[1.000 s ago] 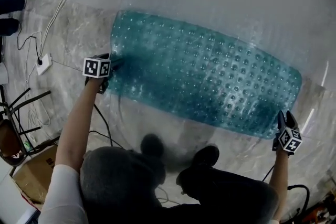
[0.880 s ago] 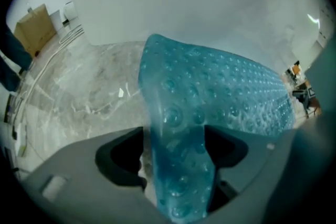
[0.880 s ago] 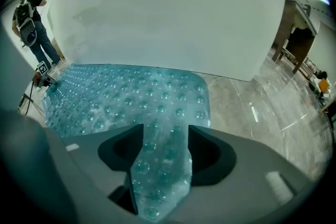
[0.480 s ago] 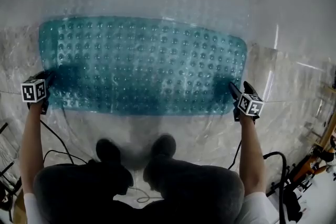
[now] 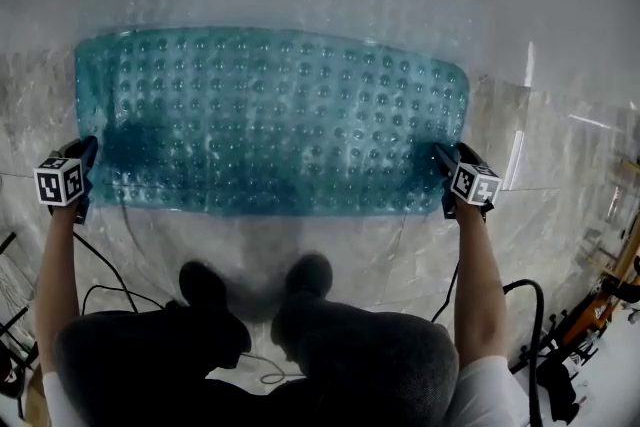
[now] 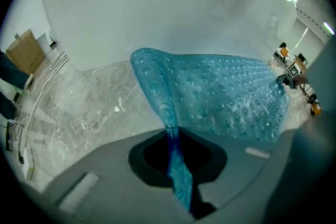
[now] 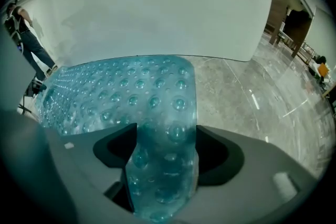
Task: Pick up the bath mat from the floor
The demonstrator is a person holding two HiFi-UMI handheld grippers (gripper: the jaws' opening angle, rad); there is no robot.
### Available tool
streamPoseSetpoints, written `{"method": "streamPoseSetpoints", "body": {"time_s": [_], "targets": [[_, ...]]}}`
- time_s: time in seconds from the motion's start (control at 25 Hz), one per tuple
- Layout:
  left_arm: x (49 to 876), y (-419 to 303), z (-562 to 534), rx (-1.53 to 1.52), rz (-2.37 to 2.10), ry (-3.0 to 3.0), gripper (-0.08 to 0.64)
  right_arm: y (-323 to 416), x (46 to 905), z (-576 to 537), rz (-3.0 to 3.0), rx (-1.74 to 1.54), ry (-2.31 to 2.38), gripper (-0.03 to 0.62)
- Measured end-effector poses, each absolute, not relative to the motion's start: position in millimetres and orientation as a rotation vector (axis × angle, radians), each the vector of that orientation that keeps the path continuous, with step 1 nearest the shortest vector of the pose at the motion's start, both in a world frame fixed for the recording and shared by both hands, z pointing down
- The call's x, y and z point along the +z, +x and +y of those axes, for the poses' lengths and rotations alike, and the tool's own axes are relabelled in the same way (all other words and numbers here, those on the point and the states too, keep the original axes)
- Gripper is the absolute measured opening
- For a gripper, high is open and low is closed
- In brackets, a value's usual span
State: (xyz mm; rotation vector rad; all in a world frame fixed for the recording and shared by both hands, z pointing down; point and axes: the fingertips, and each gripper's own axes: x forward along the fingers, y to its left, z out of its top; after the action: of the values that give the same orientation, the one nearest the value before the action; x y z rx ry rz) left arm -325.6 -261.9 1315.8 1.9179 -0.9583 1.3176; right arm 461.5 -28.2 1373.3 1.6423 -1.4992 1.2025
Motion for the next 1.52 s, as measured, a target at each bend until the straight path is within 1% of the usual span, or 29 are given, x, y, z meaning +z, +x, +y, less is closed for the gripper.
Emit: {"method": "streamPoseSetpoints", "body": {"time_s": [0.12,0.32,0.68,0.96,1.12,1.32,1.52], "targets": [[1313.0,-324.6,-260.1,1.305,-0.954,1.917,0.017,457.2,1375.2,-25.8,-1.499,1.215,1.632,0.303],[1314.1,-324.0,-260.3,1.279,-0.949,1.917,0.015,437.6,1368.1,-31.5,-1.527,1.224,1.55,0.176],[1313.7,-323.7,-257.9,1.277,-0.936,1.938,0.015,420.1,1349.0,-30.3,-1.56,1.222,1.497,0.064],[1256.7,-303.0,-247.4,1.19,-0.937,1.94,0.015,390.7,1286.5,-35.2,-1.602,1.241,1.523,0.05],[1210.9,-282.9,-234.4,1.212,-0.936,1.966,0.014,377.7,1238.8,-33.7,-1.622,1.286,1.517,0.043],[1128.4,-268.3,-226.8,1.176,-0.922,2.026,0.015,342.2,1151.9,-45.6,-1.671,1.237,1.534,0.041],[1031.2,-226.1,-205.3,1.153,-0.837,2.075,0.014,304.9,1055.5,-48.0,-1.731,1.238,1.483,0.04]]}}
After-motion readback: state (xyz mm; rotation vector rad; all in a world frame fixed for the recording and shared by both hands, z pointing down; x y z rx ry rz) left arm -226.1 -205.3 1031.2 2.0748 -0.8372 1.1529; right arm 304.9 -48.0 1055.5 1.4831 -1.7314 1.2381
